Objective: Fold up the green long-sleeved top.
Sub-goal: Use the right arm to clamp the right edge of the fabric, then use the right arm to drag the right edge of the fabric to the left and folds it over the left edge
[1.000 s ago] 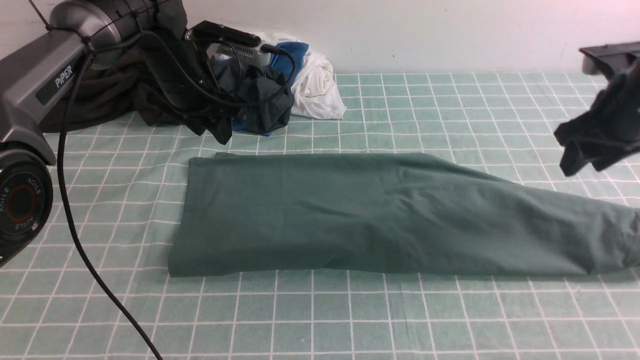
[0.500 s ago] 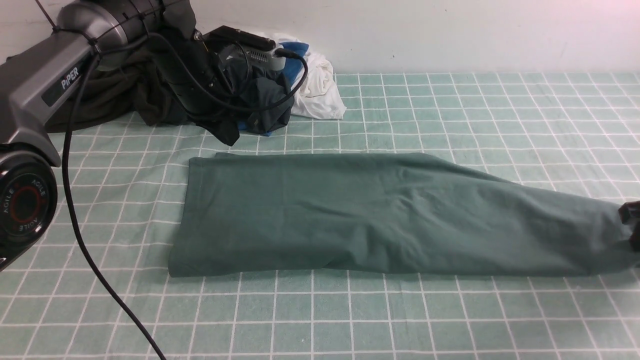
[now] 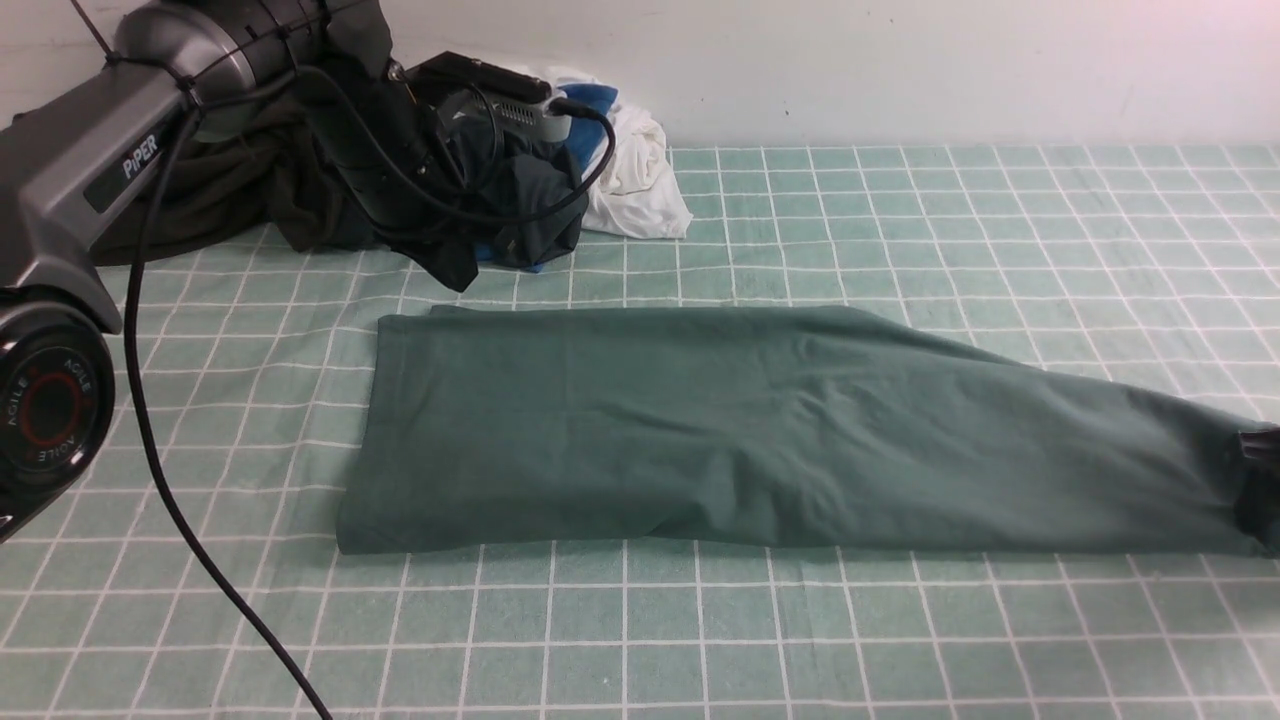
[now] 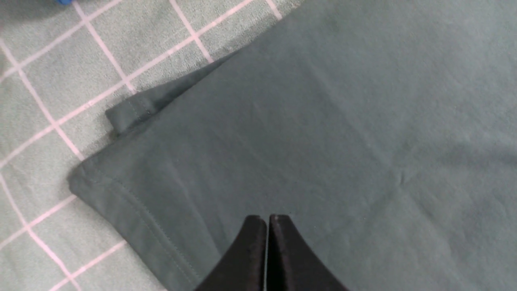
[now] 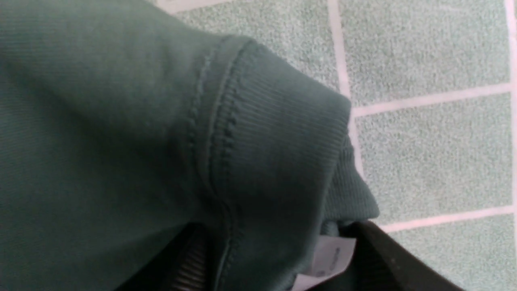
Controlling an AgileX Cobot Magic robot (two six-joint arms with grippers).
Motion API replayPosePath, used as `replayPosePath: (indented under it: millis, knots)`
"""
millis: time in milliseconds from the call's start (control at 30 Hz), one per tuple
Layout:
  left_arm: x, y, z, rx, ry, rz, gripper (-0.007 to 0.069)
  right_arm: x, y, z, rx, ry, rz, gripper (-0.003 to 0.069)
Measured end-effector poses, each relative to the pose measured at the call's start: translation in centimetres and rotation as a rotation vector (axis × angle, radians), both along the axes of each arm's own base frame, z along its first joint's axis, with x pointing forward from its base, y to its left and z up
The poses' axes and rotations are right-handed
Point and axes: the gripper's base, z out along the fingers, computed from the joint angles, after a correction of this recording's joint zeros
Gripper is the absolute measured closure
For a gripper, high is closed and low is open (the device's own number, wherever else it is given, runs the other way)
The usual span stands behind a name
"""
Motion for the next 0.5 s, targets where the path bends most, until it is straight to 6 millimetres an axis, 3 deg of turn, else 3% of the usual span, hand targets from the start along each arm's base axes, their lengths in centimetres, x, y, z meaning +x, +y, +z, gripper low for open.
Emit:
replayPosePath:
  millis: [67, 133, 167, 200, 333, 367, 467, 500]
  knots:
    - [0.0, 0.1, 0.0, 0.010, -0.003, -0.003, 0.0628, 0.1, 0.1, 0.2, 0.000, 0.000, 0.012, 0.0391]
    - [-0.1, 0.2, 0.2, 0.021, -0.009, -0.003, 0.0628, 0.2, -0.1, 0.4, -0.013, 0.004, 0.031, 0.0460]
    - [-0.2, 0.5, 1.1, 0.052, -0.033, -0.003, 0.0628, 0.4, -0.3, 1.1, -0.035, 0.020, 0.058, 0.0575]
    - [-0.3, 0.7, 1.4, 0.071, -0.044, -0.002, 0.0628, 0.4, -0.4, 1.5, -0.050, 0.023, 0.068, 0.0606]
    - [-1.5, 1.7, 5.1, 0.129, -0.132, 0.031, 0.0628, 1.0, -1.2, 5.7, -0.135, -0.018, 0.086, 0.0631]
    - [-2.4, 2.2, 7.3, 0.151, -0.182, 0.055, 0.0628, 1.3, -1.3, 8.5, -0.167, -0.072, 0.081, 0.0631]
    - [-5.1, 3.1, 12.5, 0.157, -0.298, 0.100, 0.0628, 1.6, 0.5, 14.5, -0.198, -0.200, 0.116, 0.0631]
    - [-5.9, 3.3, 13.8, 0.155, -0.329, 0.109, 0.0628, 1.6, 1.4, 15.6, -0.191, -0.226, 0.136, 0.0631]
